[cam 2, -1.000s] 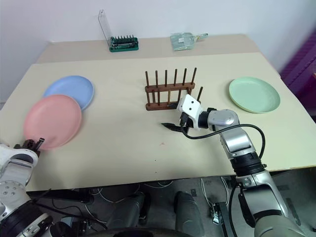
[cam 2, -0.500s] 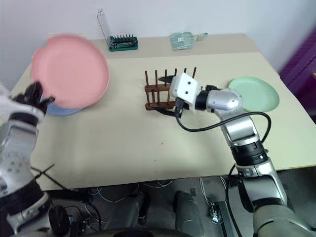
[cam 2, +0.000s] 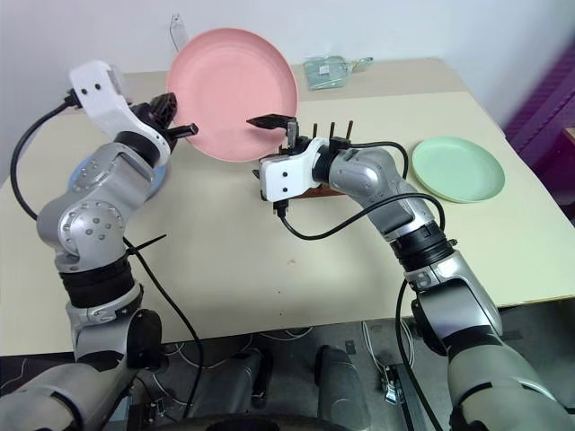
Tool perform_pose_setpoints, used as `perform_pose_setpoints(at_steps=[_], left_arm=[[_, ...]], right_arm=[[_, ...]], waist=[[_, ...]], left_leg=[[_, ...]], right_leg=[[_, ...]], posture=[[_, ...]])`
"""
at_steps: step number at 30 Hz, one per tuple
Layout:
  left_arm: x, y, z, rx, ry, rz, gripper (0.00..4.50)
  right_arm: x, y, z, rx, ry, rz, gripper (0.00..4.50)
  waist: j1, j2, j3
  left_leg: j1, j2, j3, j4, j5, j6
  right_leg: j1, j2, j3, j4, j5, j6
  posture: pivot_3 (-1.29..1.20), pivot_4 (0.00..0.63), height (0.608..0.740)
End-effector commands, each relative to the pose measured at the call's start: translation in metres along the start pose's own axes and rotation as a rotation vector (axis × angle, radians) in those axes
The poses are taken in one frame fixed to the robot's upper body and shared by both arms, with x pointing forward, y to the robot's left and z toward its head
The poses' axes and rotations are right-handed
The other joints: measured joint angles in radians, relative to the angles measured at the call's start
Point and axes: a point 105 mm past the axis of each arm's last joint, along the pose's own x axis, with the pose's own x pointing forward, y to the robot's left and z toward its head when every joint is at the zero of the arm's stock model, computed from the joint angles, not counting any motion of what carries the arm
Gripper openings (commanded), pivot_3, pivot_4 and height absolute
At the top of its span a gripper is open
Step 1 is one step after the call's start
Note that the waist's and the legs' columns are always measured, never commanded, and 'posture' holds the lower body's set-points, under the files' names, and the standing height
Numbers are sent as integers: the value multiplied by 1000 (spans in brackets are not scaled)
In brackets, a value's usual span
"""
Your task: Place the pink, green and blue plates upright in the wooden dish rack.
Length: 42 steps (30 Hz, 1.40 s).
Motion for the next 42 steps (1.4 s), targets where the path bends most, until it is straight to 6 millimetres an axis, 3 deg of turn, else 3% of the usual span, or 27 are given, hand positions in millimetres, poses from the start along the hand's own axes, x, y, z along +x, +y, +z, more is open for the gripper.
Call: perform_pose_setpoints(at_steps=[1, 5, 10, 11, 14, 17, 19, 21, 24, 28, 32, 35, 42], left_arm=[[-6, -10, 18, -16, -58, -37, 0], [-9, -11, 16, -43, -47, -41, 0], [-11, -14, 15, -69, -37, -69, 0], [-12, -18, 17, -100, -50, -95, 294], [-15, -23, 27, -157, -102, -138, 1363], [-21, -8, 76, -262, -362, -79, 2852], [-25, 17, 96, -250, -475, 20, 2852], [-25, 32, 98, -83, -481, 78, 2852], [-23, 44, 82, 116, -414, 74, 2852], [-23, 46, 36, 287, -248, -54, 2852], [-52, 17, -55, 441, 70, -435, 2852], [-81, 5, -103, 474, 262, -624, 2852], [-90, -7, -117, 383, 298, -697, 2852]], right_arm=[[1, -7, -2, -78, 9, -34, 4494], [3, -7, -6, -107, 25, -49, 3137], [3, -9, -12, -152, 52, -69, 510], [2, -10, -14, -163, 60, -78, 22], [-1, -11, -16, -175, 69, -93, 0], [-10, -19, -26, -151, 98, -132, 0], [-23, -35, -34, -92, 117, -210, 0], [-40, -53, -41, 24, 117, -297, 0], [-63, -72, -49, 259, 91, -400, 0], [-90, -96, -49, 706, -45, -530, 0], [-119, -121, -38, 1369, -385, -615, 0], [-124, -120, -47, 1534, -364, -632, 0], [-119, -111, -53, 1650, -300, -642, 0]], waist=[[-3, 0, 0], [-5, 0, 0], [-5, 0, 0], [-5, 0, 0], [-2, -1, 0], [-3, -2, 1], [-3, -2, 1], [-8, -1, 1], [-9, -1, 1], [-4, -1, 1], [-5, 1, 2], [-6, 2, 3], [-5, 5, 3]], left_leg=[[0, 0, 0, 0, 0, 0], [0, 0, 0, 0, 0, 0], [0, 0, 0, 0, 0, 0], [0, 0, 0, 0, 0, 0], [0, 0, 0, 0, 0, 0], [0, 0, 0, 1, 0, -1], [-1, 0, 0, 1, 1, -1], [0, 0, 0, -1, 1, -1], [2, 0, 1, -3, 1, -1], [1, 0, 0, 0, -4, 7], [1, 1, 0, -1, -4, 8], [1, 1, 0, -2, -5, 9], [-2, 2, 1, -2, -5, 9]], right_leg=[[0, 0, 0, 0, 0, 0], [0, 0, 0, 0, 0, 0], [0, 0, 0, 0, 0, 0], [0, 0, 0, 0, 0, 0], [0, 0, 0, 0, 0, 0], [0, 0, 0, 0, 0, 0], [0, 1, 0, 0, 0, 0], [0, 1, 1, -1, 0, 0], [1, 1, 3, 0, 0, 0], [2, 1, 1, 0, 0, 0], [1, -1, 2, 0, 0, -1], [0, -3, 4, -1, -2, -4], [-2, -3, 3, -1, -2, -6]], posture=[[0, 150, 740], [0, 150, 740], [0, 150, 740], [0, 150, 740], [0, 150, 740], [0, 150, 740], [0, 150, 740], [0, 150, 740], [0, 150, 740], [0, 150, 740], [0, 150, 740], [0, 150, 740], [0, 150, 740]])
